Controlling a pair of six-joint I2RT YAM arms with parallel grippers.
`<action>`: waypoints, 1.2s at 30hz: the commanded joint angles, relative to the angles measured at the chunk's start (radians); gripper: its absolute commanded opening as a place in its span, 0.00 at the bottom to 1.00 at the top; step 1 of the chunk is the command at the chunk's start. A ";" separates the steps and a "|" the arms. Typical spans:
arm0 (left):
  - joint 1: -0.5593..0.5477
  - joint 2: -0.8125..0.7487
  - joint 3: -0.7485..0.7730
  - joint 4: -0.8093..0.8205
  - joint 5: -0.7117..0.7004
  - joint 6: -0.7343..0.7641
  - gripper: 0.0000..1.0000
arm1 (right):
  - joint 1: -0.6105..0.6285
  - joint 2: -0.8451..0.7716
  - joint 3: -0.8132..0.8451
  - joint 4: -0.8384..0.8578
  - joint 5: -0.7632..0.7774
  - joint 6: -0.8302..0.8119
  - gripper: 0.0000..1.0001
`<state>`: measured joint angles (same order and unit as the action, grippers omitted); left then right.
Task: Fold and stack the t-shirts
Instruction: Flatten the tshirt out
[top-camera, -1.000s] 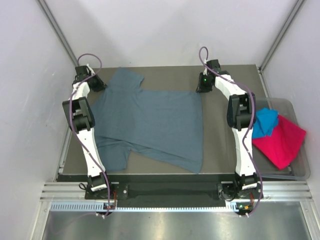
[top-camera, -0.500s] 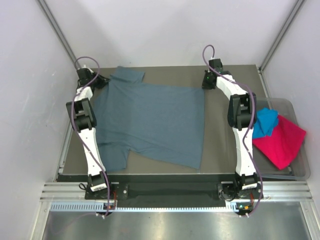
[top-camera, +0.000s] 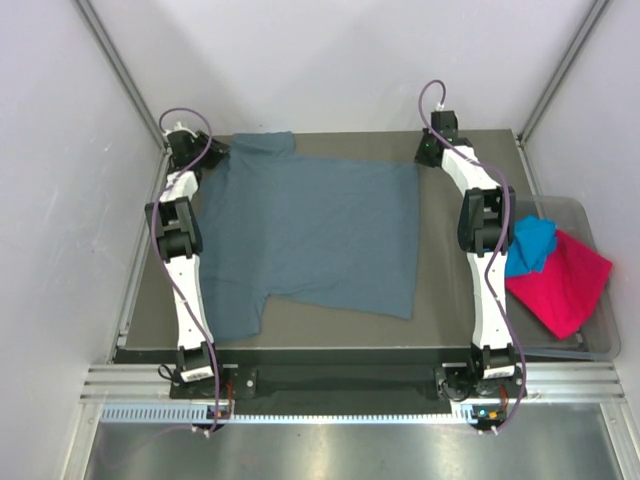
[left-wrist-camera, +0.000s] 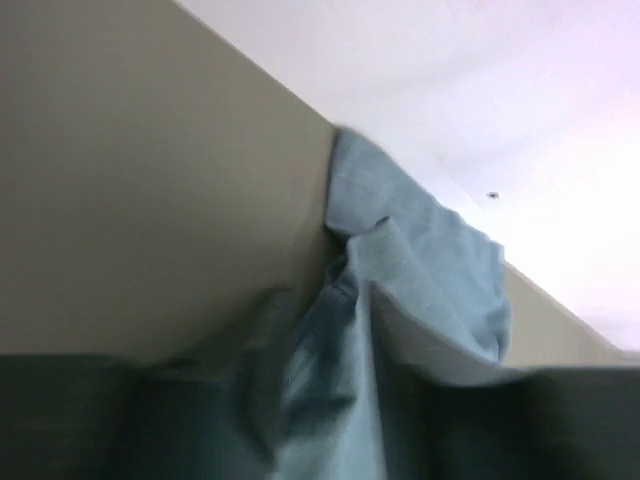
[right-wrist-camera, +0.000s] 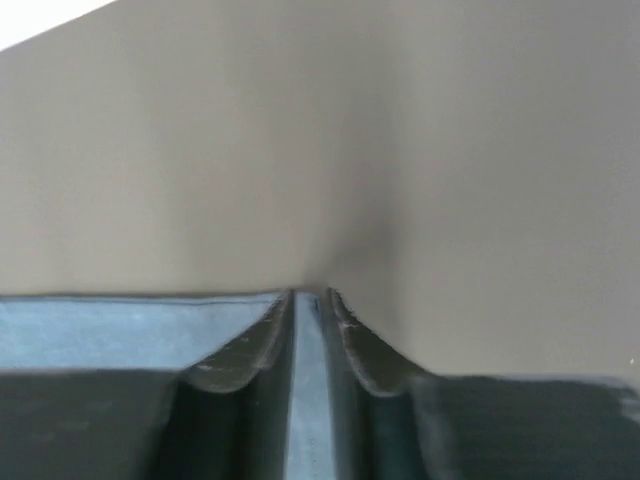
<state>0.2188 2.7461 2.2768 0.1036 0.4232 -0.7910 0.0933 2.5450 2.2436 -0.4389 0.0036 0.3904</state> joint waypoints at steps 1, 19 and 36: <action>0.010 -0.143 0.007 -0.217 -0.135 0.206 0.46 | -0.014 -0.025 0.059 -0.026 0.001 -0.013 0.23; -0.113 -1.276 -1.144 -0.691 -0.494 0.135 0.52 | 0.092 -0.613 -0.468 -0.307 0.049 0.016 0.76; 0.157 -1.723 -1.542 -1.023 -0.571 -0.125 0.42 | 0.436 -0.884 -0.998 0.011 -0.298 0.102 0.78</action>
<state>0.2867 0.9871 0.7734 -0.8665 -0.2108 -0.9264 0.5236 1.7363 1.2621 -0.5507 -0.2165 0.4683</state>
